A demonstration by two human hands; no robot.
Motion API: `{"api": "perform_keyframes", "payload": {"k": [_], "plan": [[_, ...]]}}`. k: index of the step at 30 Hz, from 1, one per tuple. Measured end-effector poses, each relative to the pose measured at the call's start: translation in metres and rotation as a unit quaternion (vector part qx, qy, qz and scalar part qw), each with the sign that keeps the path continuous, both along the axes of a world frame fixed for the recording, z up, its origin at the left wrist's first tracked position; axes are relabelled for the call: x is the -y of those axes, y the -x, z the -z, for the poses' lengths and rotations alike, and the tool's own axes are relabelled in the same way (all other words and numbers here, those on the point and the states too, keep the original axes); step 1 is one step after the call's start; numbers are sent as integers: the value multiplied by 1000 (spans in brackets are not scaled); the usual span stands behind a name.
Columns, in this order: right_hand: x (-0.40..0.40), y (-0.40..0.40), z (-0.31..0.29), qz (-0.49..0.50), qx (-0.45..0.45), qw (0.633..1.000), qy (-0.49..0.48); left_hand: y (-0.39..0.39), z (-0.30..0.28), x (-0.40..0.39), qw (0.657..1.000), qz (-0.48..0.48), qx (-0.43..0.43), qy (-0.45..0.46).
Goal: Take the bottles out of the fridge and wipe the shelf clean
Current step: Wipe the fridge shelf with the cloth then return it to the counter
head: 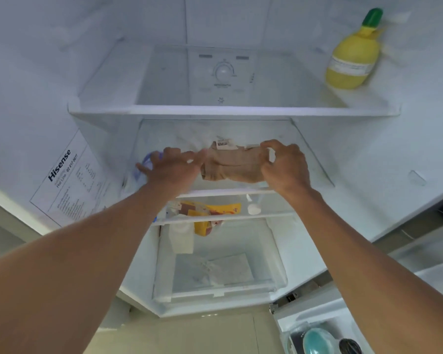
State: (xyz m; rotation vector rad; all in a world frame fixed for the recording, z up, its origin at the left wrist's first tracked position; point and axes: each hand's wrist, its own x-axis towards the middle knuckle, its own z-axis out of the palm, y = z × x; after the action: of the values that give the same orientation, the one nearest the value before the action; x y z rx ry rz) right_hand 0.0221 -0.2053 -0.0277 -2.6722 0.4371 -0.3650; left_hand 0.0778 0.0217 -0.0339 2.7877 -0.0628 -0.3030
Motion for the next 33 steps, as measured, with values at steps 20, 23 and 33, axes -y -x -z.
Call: {"api": "perform_keyframes", "payload": {"k": [20,23,33], "plan": [[-44,82,-49,-93,84,917,-378,91,-65,-9,910,-76,-21,407],[-73,127,-84,-104,93,917,-375,134,-93,-45,897,-46,-27,439],[-240,268,-220,-176,108,900,-383,297,-218,-238,887,35,-18,460]]}}
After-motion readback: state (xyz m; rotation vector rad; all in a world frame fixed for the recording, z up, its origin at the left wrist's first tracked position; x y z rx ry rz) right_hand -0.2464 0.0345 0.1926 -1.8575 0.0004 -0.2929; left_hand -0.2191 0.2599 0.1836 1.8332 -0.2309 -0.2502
